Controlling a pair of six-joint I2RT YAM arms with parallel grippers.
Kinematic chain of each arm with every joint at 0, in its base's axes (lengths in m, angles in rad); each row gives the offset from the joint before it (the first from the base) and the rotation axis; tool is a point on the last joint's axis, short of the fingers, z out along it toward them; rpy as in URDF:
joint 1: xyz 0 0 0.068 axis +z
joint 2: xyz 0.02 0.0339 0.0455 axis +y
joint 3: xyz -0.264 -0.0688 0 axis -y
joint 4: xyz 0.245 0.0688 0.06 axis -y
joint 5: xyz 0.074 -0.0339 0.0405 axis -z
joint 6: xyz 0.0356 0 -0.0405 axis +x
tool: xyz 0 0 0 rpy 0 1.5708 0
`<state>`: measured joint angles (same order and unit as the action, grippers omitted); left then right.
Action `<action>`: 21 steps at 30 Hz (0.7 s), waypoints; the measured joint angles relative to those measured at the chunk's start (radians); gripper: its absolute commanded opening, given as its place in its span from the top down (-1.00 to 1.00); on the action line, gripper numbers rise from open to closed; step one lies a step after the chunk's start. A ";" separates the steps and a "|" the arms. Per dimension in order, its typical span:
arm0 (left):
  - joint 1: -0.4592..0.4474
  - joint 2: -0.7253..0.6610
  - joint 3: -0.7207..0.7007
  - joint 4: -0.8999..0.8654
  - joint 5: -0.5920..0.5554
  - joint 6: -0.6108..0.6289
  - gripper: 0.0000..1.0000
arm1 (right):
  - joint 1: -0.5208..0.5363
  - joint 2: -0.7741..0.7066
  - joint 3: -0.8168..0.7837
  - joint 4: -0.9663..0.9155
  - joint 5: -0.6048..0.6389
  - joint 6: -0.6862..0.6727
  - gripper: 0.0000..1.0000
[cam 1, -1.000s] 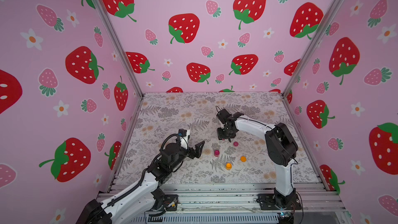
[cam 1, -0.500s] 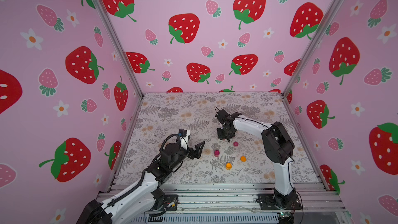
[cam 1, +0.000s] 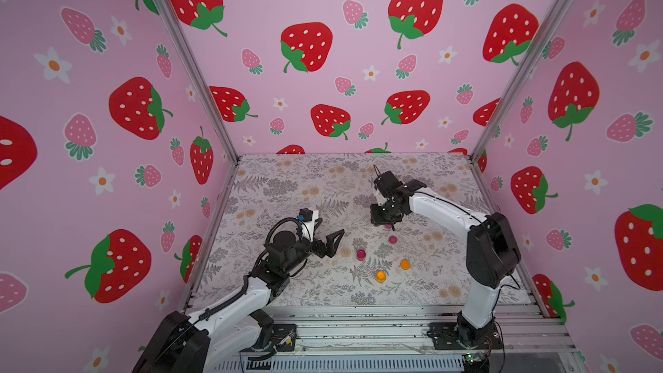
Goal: Close the paint jar lid
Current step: Pick up the paint jar from the center of the board.
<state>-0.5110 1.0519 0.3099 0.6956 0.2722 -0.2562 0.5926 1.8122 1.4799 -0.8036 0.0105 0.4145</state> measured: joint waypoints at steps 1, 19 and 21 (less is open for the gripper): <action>0.001 0.043 0.014 0.026 0.028 0.014 -0.99 | -0.025 -0.035 0.000 -0.006 -0.040 -0.004 0.58; -0.073 0.615 0.465 0.221 0.520 0.089 -0.75 | -0.134 -0.195 0.105 -0.221 -0.549 -0.086 0.56; -0.087 0.627 0.465 0.220 0.534 0.089 -0.70 | -0.130 -0.194 0.106 -0.232 -0.566 -0.090 0.56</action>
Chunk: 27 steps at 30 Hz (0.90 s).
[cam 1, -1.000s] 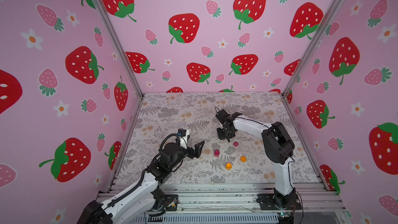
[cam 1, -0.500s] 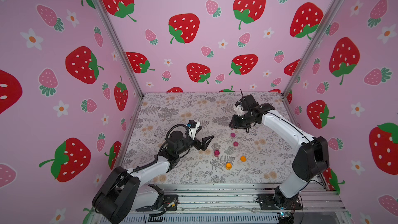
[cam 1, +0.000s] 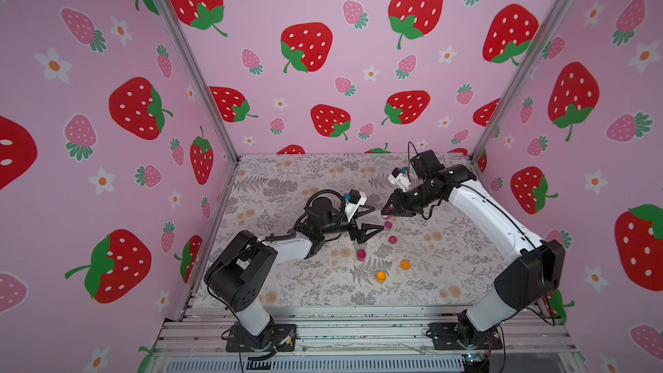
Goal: Close the paint jar lid
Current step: Pick up the paint jar from the center of the board.
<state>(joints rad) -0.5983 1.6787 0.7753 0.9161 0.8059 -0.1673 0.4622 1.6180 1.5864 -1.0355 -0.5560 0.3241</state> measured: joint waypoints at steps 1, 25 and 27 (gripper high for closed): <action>-0.004 0.003 0.000 -0.001 0.005 0.000 -0.66 | 0.002 0.003 0.000 -0.010 -0.007 -0.003 0.56; -0.028 -0.040 0.000 -0.031 -0.005 0.069 -0.11 | 0.060 0.044 0.017 -0.034 -0.082 -0.006 0.57; -0.028 -0.041 0.000 -0.042 -0.005 0.071 -0.10 | 0.060 0.044 0.017 -0.034 -0.083 -0.002 0.57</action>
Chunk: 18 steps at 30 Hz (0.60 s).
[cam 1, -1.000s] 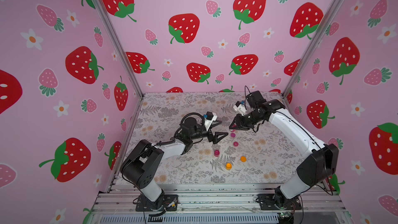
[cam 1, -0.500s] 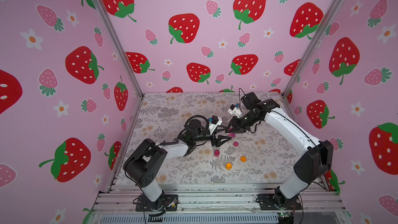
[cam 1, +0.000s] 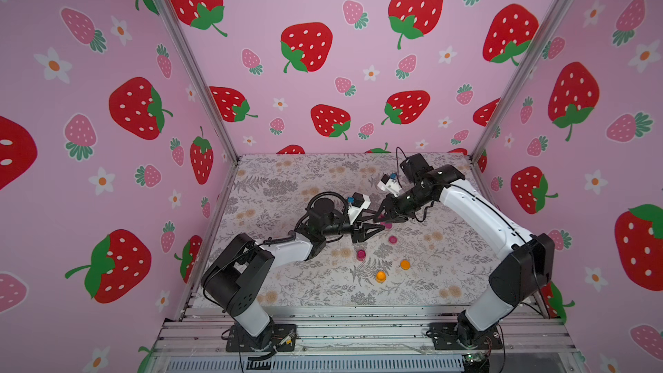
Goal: Close the paint jar lid
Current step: Pick up the paint jar from the center of the board.
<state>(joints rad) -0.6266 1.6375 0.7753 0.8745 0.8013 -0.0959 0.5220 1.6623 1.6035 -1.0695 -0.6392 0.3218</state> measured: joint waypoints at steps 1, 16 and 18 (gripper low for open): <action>0.000 -0.001 0.000 -0.006 0.000 0.002 -0.09 | 0.000 0.000 0.000 0.000 0.000 0.001 0.57; -0.002 -0.006 0.000 -0.048 0.010 0.029 0.19 | 0.000 0.000 0.000 0.005 -0.007 0.006 0.60; -0.002 -0.010 0.000 -0.050 0.009 0.032 0.18 | 0.000 0.000 0.000 0.005 -0.009 0.006 0.59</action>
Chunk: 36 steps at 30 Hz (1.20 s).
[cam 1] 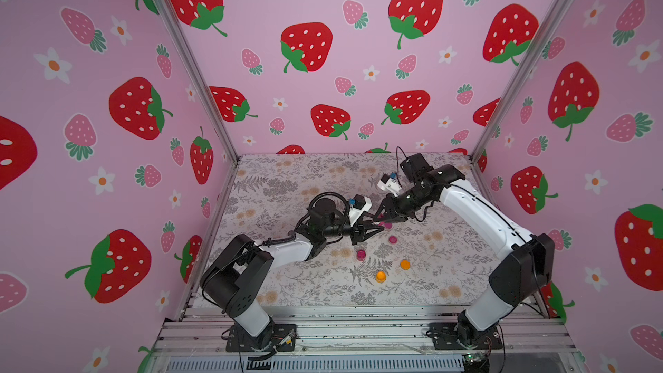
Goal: Close the paint jar lid
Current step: Pick up the paint jar from the center of the board.
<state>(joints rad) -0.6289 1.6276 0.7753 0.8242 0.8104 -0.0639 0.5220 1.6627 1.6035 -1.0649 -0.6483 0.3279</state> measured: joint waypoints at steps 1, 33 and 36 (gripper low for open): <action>0.000 -0.002 0.000 -0.001 -0.001 0.002 0.17 | 0.000 0.000 0.000 0.000 -0.001 0.000 0.59; 0.007 -0.051 0.000 -0.069 -0.016 0.010 0.73 | 0.000 0.013 -0.006 0.019 -0.022 0.004 -0.32; 0.010 -0.063 0.000 -0.066 -0.012 0.003 0.78 | -0.007 0.013 -0.005 0.024 -0.021 0.009 -0.44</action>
<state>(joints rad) -0.6189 1.5650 0.7753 0.7578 0.7982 -0.0608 0.5152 1.6752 1.5982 -1.0405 -0.6689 0.3370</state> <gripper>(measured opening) 0.300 0.686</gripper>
